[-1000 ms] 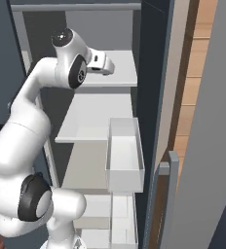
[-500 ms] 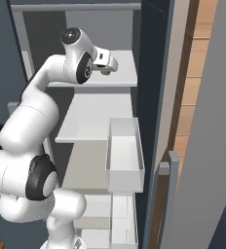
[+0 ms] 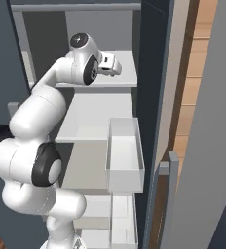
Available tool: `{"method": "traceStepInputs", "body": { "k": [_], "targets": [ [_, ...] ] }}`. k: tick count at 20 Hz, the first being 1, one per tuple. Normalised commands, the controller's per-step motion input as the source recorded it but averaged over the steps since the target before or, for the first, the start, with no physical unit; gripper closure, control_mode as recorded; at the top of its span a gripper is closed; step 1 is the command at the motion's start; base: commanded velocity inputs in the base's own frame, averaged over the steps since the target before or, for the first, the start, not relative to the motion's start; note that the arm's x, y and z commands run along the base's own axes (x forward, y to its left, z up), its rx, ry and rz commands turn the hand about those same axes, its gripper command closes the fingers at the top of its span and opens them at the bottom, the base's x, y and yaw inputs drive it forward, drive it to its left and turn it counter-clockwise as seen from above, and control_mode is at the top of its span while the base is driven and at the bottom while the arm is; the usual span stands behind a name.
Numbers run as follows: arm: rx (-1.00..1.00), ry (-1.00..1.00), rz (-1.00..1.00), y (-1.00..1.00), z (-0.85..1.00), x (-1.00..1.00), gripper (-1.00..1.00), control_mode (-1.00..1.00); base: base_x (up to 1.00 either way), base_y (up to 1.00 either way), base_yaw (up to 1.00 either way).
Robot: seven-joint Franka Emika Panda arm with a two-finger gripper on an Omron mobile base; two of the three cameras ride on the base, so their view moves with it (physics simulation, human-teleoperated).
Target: Grab the garlic and onion from the fridge, place them in the blender, close the lid, and turn on the blender to create a marinade.
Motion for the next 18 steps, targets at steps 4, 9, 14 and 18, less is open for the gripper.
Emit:
{"method": "traceStepInputs", "body": {
  "k": [4, 9, 14, 18],
  "targets": [
    [0.00, 0.04, 0.00, -0.14, -0.14, 0.40, -1.00, -1.00, 0.00, 0.00, 0.00],
    [0.00, 0.02, 0.00, -0.14, -0.15, 0.35, -1.00, -1.00, 0.00, 0.00, 0.00],
    [0.00, 0.01, 0.00, -0.11, -0.12, 0.20, -1.00, -1.00, 0.00, 0.00, 0.00],
    [0.00, 0.00, 0.00, -0.05, -0.16, 0.06, -1.00, -1.00, 0.00, 0.00, 0.00]
  ]
}}
